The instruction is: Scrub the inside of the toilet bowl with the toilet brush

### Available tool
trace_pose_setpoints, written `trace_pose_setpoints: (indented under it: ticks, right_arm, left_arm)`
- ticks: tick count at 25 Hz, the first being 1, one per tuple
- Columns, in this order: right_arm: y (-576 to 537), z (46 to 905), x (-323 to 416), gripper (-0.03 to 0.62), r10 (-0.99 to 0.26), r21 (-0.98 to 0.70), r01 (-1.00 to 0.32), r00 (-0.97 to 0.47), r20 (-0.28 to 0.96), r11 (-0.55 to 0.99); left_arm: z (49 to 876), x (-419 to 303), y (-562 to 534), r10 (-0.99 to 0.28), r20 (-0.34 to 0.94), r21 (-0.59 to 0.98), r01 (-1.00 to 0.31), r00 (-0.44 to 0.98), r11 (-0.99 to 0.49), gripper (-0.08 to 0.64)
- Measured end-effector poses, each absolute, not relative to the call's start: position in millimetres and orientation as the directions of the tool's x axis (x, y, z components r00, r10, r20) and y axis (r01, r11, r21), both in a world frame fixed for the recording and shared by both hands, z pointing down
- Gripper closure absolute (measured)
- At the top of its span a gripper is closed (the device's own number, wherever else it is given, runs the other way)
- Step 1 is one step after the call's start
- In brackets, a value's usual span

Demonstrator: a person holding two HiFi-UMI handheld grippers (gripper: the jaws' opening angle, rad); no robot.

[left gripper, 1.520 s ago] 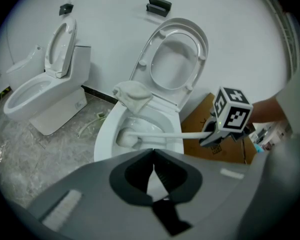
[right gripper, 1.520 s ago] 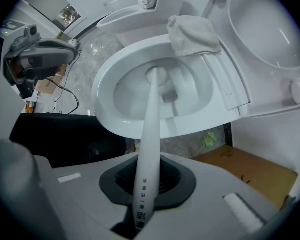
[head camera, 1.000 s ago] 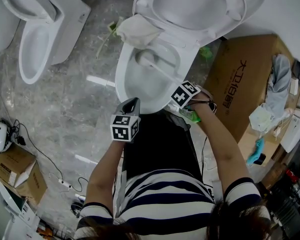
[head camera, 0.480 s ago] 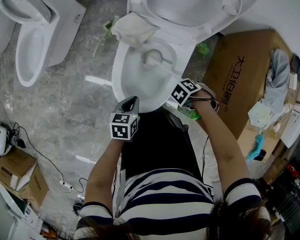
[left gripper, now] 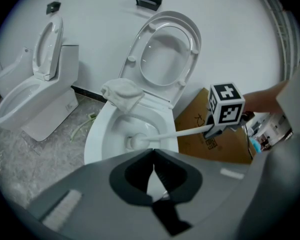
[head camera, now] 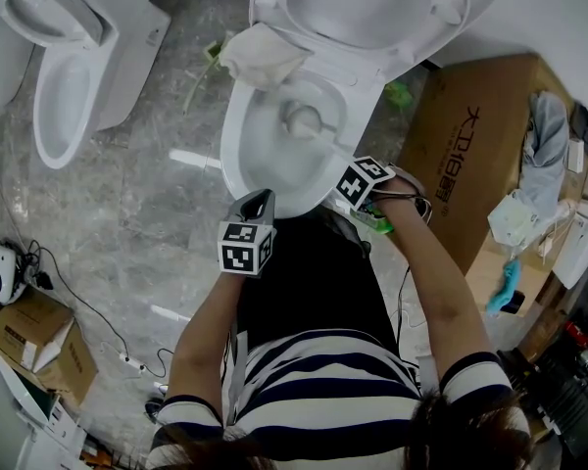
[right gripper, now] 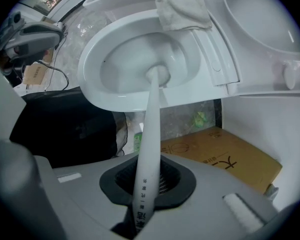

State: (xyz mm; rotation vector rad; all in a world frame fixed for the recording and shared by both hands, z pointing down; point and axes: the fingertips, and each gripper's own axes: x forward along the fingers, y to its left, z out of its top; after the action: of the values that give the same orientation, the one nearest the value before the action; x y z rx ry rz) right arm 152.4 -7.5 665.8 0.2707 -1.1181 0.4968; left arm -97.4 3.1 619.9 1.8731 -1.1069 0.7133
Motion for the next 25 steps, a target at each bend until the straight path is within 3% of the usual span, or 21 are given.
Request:
trace_pose_setpoints:
  ticks: [11,25]
  right_arm:
    - [29,664,145,0.56,0.364,-0.149,-0.563,0.292,0.885,0.813]
    - [56,668,104,0.558,0.478,-0.299,-0.658,0.107,0.872,0.692]
  left_arm:
    - [621,-98,13,-0.418,0.793,0.367,-0.895,0.444,-0.254,0.56]
    - [624,-101,15,-0.424,0.794,0.372,-0.9,0.436,-0.228,0.56]
